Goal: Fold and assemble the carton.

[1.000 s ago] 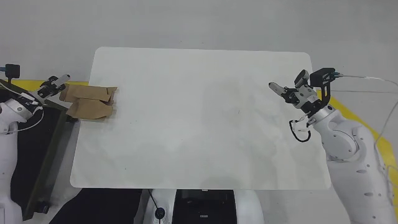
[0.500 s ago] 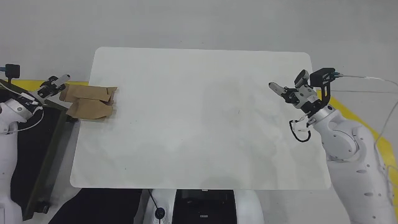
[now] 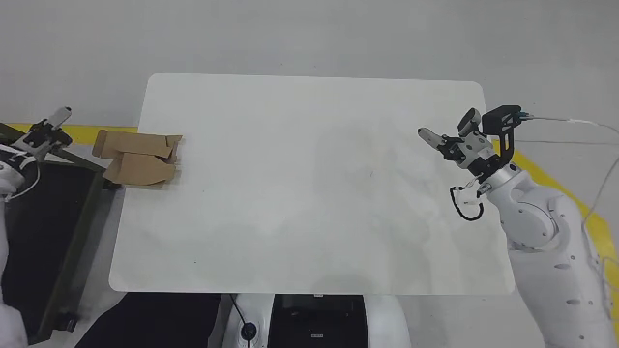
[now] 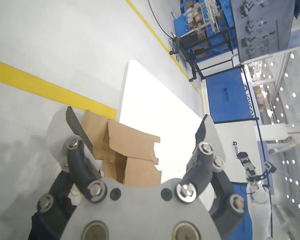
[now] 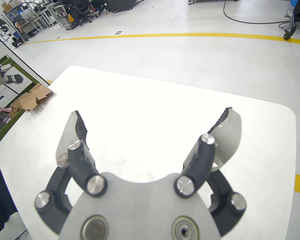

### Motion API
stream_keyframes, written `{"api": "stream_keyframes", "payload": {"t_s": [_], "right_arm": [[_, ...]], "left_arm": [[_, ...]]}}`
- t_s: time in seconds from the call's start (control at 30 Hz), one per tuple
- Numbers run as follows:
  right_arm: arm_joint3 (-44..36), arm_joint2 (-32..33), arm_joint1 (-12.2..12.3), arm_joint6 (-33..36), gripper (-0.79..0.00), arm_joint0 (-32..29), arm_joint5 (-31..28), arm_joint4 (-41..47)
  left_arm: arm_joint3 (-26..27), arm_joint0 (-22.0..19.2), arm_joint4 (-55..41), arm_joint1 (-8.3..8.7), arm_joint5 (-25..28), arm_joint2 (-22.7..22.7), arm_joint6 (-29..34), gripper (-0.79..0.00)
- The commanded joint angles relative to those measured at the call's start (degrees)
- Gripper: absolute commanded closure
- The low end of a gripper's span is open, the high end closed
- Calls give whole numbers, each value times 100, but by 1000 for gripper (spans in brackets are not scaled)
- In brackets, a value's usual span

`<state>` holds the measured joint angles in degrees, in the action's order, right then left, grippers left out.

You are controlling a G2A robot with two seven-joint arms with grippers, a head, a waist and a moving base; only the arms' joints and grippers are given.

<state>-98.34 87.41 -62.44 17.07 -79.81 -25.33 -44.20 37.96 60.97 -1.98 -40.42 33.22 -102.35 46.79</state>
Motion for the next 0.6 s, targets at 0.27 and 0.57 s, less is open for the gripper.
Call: {"api": "stream_keyframes", "payload": {"t_s": [0.27, 0.57], "right_arm": [[0, 0, 0, 0, -785, 0, 0, 0], [0, 0, 0, 0, -785, 0, 0, 0]], "left_arm": [[-1132, -748, 912, -91, -597, 541, -678, -785], [-2017, -1399, 773, -274, -628, 893, 110, -785]]}}
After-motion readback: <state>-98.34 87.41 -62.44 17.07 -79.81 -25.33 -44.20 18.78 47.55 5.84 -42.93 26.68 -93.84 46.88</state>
